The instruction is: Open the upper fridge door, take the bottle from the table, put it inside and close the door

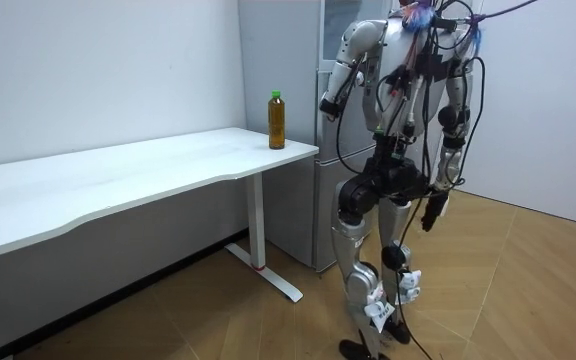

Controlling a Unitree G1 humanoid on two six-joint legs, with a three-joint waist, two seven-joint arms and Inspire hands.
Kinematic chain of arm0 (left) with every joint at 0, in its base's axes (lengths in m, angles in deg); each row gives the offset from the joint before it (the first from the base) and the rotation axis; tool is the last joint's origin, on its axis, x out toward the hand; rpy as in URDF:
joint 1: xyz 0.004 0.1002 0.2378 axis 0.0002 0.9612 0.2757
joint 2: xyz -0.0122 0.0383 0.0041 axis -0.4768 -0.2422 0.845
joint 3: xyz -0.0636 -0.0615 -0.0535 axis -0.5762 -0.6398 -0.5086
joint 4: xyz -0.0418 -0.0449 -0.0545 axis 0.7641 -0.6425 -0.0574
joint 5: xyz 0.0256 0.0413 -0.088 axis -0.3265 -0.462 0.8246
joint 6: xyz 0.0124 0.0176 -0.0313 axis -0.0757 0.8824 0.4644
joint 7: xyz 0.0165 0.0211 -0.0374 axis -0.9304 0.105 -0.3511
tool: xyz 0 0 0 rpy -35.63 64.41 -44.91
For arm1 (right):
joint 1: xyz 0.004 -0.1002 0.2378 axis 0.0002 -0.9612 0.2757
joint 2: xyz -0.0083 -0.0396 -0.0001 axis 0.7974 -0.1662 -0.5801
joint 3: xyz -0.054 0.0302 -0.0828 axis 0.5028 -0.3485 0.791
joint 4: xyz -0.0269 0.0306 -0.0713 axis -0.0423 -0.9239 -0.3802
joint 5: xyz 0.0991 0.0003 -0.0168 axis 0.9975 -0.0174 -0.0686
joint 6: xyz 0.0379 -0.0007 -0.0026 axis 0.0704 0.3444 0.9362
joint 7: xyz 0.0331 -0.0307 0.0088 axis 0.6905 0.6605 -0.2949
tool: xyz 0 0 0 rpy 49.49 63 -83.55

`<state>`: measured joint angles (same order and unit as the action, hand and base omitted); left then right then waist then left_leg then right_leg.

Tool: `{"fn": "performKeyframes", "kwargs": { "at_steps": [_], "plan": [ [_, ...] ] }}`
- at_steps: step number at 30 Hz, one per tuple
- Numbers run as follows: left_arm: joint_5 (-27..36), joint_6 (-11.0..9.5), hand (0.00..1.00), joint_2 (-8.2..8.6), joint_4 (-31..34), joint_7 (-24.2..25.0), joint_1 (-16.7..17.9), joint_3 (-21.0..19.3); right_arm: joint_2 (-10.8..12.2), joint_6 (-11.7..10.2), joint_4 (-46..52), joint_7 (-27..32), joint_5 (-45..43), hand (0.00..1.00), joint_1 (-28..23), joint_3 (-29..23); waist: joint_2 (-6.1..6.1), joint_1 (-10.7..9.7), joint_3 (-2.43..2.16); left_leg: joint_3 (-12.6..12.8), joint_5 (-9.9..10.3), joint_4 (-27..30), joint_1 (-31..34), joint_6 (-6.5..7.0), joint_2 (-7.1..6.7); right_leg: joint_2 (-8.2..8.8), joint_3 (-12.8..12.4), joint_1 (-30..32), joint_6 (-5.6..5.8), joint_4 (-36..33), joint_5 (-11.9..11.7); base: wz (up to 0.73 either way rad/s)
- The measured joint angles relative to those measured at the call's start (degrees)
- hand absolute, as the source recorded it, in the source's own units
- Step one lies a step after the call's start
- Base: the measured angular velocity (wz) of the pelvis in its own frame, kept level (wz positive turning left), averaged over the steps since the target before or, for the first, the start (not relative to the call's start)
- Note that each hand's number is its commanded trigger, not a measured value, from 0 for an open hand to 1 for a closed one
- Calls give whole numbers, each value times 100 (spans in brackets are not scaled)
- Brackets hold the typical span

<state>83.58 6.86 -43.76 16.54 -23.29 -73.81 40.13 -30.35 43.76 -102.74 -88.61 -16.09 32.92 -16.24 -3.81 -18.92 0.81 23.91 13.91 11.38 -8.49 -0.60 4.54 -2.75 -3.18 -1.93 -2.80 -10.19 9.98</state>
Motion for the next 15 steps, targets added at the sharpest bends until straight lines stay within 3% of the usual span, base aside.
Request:
{"fn": "performKeyframes", "kwargs": {
  "at_steps": [3,7,9,15],
  "plan": [
    [0,0,0,22,-57,-1,-68,68,-23,62,22,-2,0,0,-19,-5,-13,-43,5,113,58,47,-27,-91,67,-55,-12,13,-6,-45,-4,-14],
    [-7,9,0,90,-200,15,-211,102,-68,118,10,6,-8,0,-35,-52,-30,-161,15,157,67,49,-58,-103,73,-77,-123,6,-14,-49,-8,-10],
    [-6,34,0,120,-355,24,-362,102,-74,176,21,21,-32,0,-70,-59,-24,-193,18,374,68,49,-88,-103,83,-106,-188,35,-30,-65,-18,-24],
    [0,164,0,270,-520,2,-604,103,-128,310,41,70,-81,0,-202,-113,-24,-321,19,684,67,53,-59,-104,105,-210,-465,257,-68,-137,-39,-29]
  ]
}}
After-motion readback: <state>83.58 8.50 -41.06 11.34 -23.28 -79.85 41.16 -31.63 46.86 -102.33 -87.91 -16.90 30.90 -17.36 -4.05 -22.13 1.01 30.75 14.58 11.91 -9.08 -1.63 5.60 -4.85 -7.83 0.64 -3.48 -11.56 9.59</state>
